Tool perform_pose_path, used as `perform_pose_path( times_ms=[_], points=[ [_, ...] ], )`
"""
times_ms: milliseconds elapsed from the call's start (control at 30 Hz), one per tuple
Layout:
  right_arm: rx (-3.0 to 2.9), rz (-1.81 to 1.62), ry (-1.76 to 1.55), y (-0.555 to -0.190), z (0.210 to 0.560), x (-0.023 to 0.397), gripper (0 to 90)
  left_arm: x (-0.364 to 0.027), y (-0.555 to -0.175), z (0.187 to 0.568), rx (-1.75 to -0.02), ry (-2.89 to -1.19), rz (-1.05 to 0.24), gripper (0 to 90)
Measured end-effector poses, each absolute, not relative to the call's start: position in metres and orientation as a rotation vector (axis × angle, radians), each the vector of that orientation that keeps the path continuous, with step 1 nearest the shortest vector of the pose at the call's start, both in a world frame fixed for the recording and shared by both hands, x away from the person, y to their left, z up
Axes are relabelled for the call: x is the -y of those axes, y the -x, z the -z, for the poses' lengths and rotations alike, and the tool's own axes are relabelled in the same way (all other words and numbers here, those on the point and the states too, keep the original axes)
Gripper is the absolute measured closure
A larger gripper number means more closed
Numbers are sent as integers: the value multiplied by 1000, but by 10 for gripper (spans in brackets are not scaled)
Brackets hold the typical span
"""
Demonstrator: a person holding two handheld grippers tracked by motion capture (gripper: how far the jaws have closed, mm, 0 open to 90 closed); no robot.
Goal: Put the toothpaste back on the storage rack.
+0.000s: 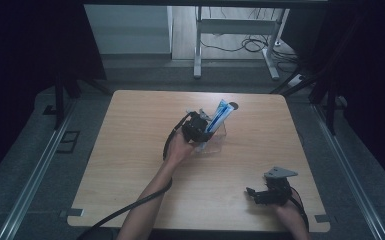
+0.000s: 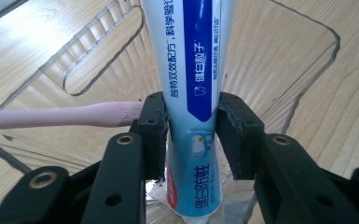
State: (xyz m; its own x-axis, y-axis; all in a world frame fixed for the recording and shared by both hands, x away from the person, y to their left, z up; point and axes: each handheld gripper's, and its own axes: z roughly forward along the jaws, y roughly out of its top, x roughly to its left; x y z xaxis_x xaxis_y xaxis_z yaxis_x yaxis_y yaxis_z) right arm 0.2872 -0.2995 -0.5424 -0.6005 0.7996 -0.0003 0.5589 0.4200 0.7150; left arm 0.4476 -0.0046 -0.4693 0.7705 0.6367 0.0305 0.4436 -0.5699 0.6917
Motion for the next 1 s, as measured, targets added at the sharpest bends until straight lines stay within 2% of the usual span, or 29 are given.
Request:
perform_pose_path(
  times_ms=[633,1000],
  points=[
    [-2339,-984,-1167,-287,542,299,55,2,-443,450,-785,-2218,-344,467],
    [-2339,-984,-1168,-287,542,299,55,-1,-439,440,-802,-2178,-320,335]
  ],
)
